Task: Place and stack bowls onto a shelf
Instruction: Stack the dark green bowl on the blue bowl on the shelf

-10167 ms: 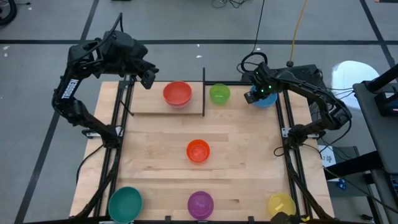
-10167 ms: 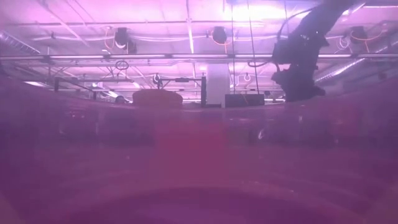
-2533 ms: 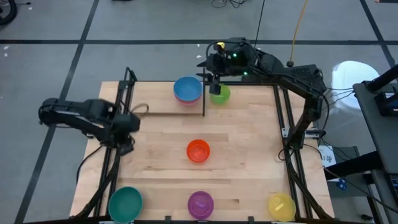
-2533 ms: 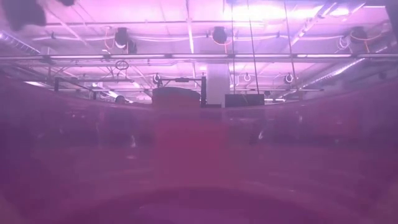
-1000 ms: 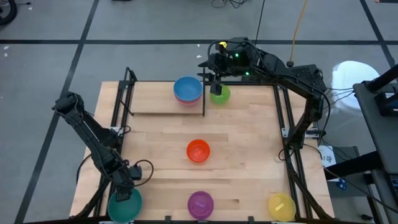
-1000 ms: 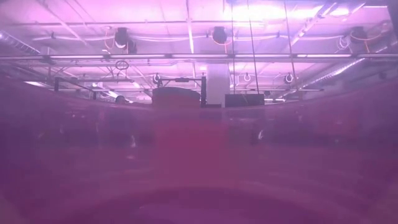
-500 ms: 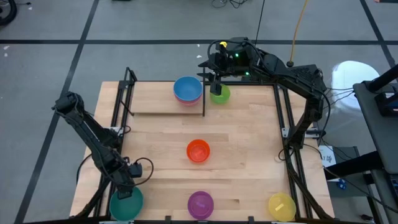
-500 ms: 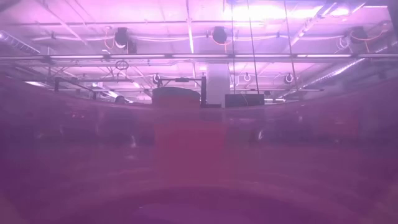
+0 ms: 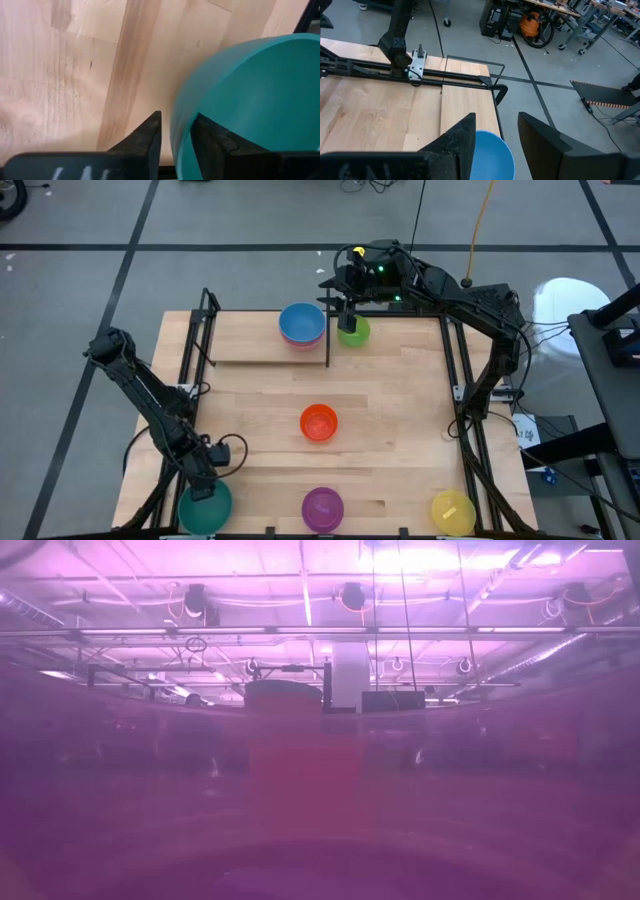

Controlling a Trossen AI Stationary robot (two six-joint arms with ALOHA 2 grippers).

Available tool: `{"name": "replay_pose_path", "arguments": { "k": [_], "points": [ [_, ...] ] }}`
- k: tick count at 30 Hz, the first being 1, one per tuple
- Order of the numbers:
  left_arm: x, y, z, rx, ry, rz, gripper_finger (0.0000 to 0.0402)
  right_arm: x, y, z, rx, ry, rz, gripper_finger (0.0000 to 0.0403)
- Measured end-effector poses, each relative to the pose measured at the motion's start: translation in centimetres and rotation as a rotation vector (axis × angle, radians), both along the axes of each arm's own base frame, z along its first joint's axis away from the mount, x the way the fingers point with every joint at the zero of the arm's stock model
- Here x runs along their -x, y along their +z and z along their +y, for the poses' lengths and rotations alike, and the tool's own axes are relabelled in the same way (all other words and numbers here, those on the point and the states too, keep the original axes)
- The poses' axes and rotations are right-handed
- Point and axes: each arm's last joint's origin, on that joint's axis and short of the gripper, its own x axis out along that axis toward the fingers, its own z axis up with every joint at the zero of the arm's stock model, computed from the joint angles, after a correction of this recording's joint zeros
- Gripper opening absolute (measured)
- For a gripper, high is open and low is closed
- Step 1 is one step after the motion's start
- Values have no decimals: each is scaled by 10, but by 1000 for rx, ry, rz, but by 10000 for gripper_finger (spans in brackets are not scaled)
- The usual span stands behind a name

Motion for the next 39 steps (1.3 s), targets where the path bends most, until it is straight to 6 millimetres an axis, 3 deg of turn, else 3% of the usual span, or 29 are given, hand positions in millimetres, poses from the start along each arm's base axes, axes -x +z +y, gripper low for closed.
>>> {"name": "replay_pose_path", "arguments": {
  "k": [6, 12, 16, 29, 39],
  "points": [
    [-1, -1, 2, -20, 91, 13, 14, 0, 0, 0, 0, 0, 0, 141],
    [-4, 0, 12, -71, 199, 82, 10, 1, 1, 0, 5, 2, 0, 141],
    [-8, 11, 28, -152, 235, 120, 10, 7, 6, 2, 17, 4, -14, 141],
    [-12, 125, 128, -387, 425, -33, 10, 53, 40, 14, 153, -108, -61, 141],
    [-54, 190, 199, -503, 428, -147, 10, 73, 43, 16, 200, -266, 13, 141]
  ]
}}
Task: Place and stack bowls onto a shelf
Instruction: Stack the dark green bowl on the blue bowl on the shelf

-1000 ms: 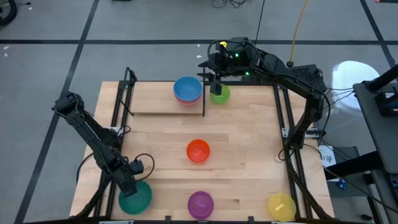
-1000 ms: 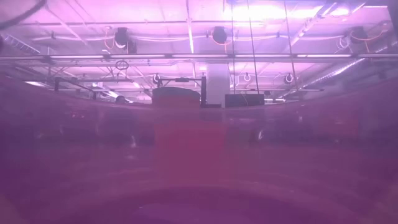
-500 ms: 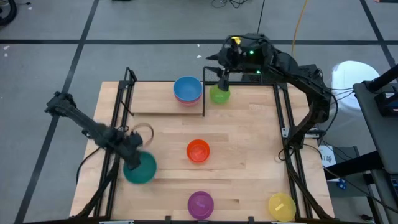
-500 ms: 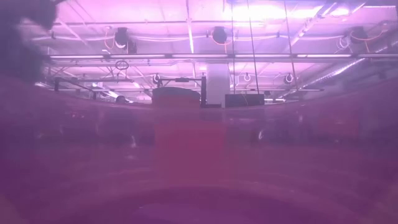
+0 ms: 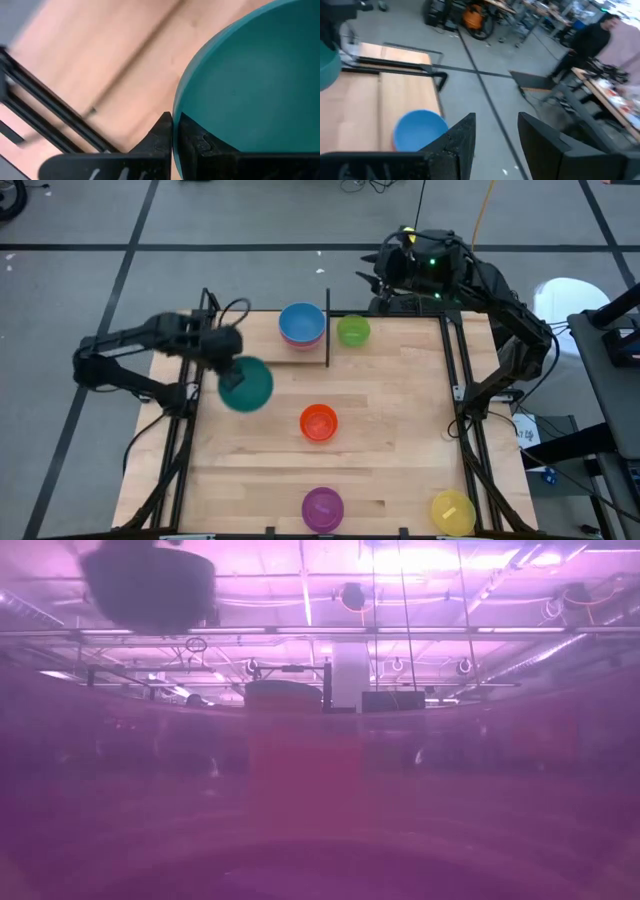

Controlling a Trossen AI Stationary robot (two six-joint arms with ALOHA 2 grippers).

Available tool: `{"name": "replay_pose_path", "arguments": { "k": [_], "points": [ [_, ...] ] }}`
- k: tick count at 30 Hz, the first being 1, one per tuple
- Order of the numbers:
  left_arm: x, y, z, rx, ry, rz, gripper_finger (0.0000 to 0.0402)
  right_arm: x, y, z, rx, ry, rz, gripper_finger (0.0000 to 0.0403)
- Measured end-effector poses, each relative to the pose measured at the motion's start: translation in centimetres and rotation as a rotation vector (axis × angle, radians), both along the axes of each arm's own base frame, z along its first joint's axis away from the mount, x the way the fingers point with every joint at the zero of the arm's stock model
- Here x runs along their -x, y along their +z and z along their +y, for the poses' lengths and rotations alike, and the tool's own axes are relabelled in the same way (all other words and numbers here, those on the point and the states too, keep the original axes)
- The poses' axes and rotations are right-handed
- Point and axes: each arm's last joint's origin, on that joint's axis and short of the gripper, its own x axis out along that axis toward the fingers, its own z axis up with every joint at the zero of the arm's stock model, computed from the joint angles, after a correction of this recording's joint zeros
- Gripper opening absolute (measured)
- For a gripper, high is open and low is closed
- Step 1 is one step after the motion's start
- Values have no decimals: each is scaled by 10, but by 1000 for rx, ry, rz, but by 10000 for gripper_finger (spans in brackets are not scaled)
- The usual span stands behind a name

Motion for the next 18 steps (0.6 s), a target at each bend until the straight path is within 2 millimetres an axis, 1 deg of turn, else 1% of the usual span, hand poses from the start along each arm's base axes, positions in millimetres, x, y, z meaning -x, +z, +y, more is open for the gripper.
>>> {"name": "replay_pose_path", "arguments": {
  "k": [5, 9, 14, 16, 18],
  "points": [
    [-27, 17, 39, -54, -22, -7, 10, 1, -5, 0, -16, -1, 55, 141],
    [-46, 31, 69, -109, -48, -69, 10, 2, -5, 1, -16, 0, 59, 141],
    [-59, 52, 101, -192, -72, -147, 10, 2, -5, 0, -16, 0, 59, 141],
    [-65, 55, 112, -213, -90, -139, 10, 2, -5, 1, -15, 0, 60, 141],
    [-72, 52, 124, -219, -100, -118, 10, 2, -5, 1, -10, 4, 63, 141]
  ]
}}
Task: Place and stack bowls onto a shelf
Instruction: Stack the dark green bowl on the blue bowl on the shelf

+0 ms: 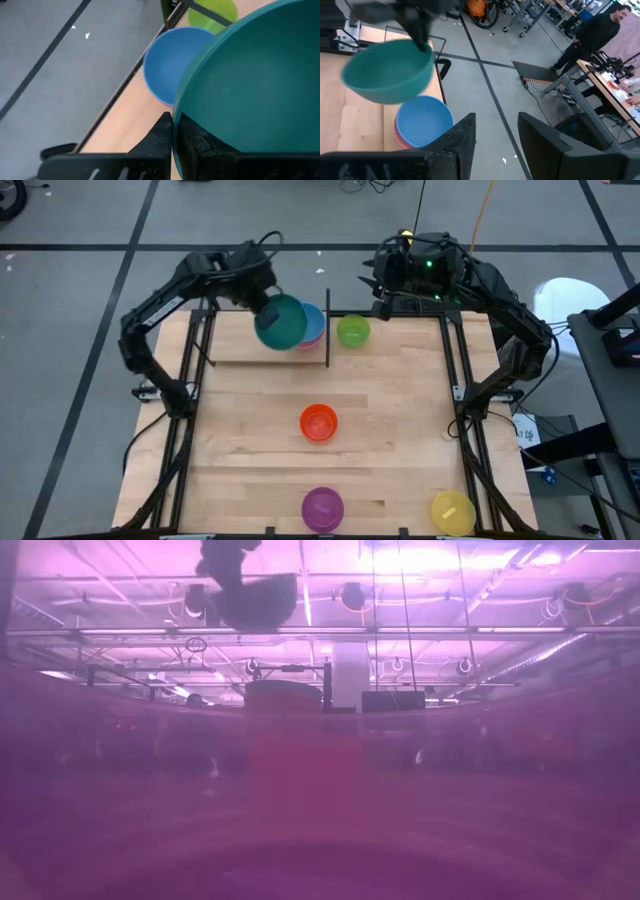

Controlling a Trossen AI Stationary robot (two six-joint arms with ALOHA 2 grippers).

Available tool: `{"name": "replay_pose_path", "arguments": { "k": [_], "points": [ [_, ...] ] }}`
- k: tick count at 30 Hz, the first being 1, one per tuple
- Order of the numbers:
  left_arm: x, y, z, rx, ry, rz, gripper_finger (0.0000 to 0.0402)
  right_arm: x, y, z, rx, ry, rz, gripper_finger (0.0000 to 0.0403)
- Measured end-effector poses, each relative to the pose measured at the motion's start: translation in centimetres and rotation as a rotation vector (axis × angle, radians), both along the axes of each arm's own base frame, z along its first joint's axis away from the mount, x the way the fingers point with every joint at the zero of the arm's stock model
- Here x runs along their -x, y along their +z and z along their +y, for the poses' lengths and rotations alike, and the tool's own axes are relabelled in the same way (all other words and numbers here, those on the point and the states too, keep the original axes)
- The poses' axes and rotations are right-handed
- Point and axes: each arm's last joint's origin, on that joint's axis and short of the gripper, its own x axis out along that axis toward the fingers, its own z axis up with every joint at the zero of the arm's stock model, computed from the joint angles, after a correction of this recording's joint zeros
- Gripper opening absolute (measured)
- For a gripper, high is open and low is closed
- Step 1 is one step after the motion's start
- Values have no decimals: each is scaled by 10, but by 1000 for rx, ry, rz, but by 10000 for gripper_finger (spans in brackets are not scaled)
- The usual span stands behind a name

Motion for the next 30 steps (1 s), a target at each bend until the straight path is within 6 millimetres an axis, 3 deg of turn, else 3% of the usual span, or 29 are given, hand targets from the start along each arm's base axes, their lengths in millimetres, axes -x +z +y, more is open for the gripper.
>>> {"name": "replay_pose_path", "arguments": {
  "k": [6, 14, 30],
  "points": [
    [-22, -25, 33, 19, -29, 97, 10, 0, 0, 0, 11, 6, 8, 141],
    [-26, -46, 66, 85, -31, 94, 10, 0, 0, 0, 11, 6, 8, 141],
    [-44, -83, 93, 126, -91, 168, 10, 0, 0, 0, 12, 6, 8, 141]
  ]
}}
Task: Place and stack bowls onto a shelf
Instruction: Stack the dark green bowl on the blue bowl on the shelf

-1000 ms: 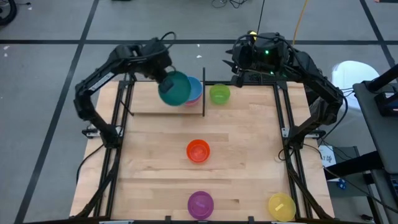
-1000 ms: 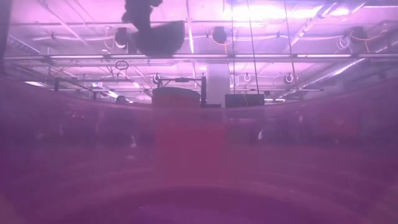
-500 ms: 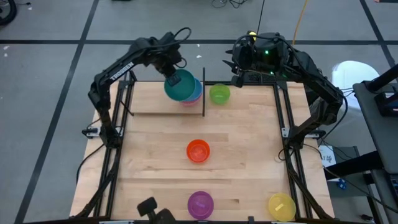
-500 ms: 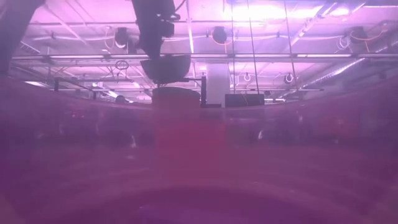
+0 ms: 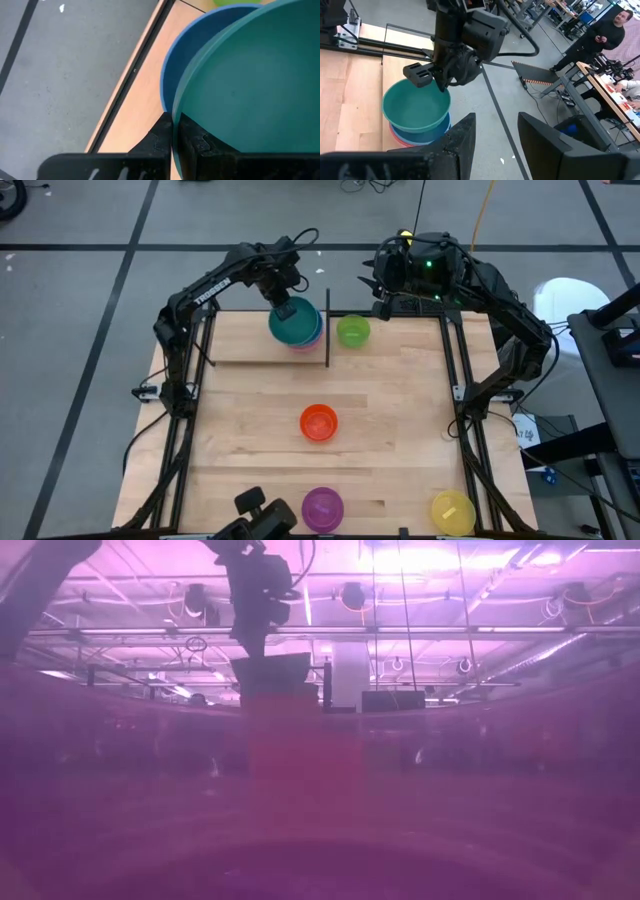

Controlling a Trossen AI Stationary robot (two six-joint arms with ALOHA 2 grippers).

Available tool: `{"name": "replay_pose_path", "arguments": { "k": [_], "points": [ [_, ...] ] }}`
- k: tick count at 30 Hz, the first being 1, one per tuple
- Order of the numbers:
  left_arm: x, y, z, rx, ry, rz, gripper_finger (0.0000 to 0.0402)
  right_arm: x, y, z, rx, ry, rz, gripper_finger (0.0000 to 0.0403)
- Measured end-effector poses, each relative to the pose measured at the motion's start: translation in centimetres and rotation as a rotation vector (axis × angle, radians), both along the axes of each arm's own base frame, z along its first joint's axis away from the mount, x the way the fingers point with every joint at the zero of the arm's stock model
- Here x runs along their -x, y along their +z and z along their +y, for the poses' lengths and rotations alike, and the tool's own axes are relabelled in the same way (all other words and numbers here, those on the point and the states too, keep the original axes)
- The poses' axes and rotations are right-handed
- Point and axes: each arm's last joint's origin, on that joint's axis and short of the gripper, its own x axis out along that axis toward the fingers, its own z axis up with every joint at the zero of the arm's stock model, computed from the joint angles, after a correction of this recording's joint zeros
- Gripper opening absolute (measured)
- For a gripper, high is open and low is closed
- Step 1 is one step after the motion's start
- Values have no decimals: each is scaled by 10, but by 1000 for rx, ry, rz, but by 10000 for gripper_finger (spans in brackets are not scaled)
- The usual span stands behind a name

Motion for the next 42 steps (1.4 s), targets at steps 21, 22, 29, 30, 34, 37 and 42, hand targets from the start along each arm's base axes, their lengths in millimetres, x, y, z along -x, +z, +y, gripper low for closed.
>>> {"name": "replay_pose_path", "arguments": {
  "k": [21, 22, 29, 30, 34, 37, 42],
  "points": [
    [0, -2, 7, -13, 13, -9, 66, 0, 0, 0, 19, 10, 15, 141],
    [0, -2, 7, -12, 15, -9, 66, 0, 0, 0, 19, 10, 15, 141],
    [-1, -2, 5, -8, 27, -14, 67, 0, 0, 0, 18, 10, 15, 141],
    [-1, -1, 4, -7, 34, -18, 67, 0, 0, 0, 17, 10, 16, 141],
    [-2, 1, -2, -2, 26, -15, 67, 0, -1, 0, 15, 9, 19, 141],
    [-4, 3, -8, 2, 9, -11, 67, 1, -2, 0, 13, 10, 30, 141],
    [-8, 5, -14, -13, -30, -15, 67, 1, -3, 0, 8, 10, 44, 141]
  ]
}}
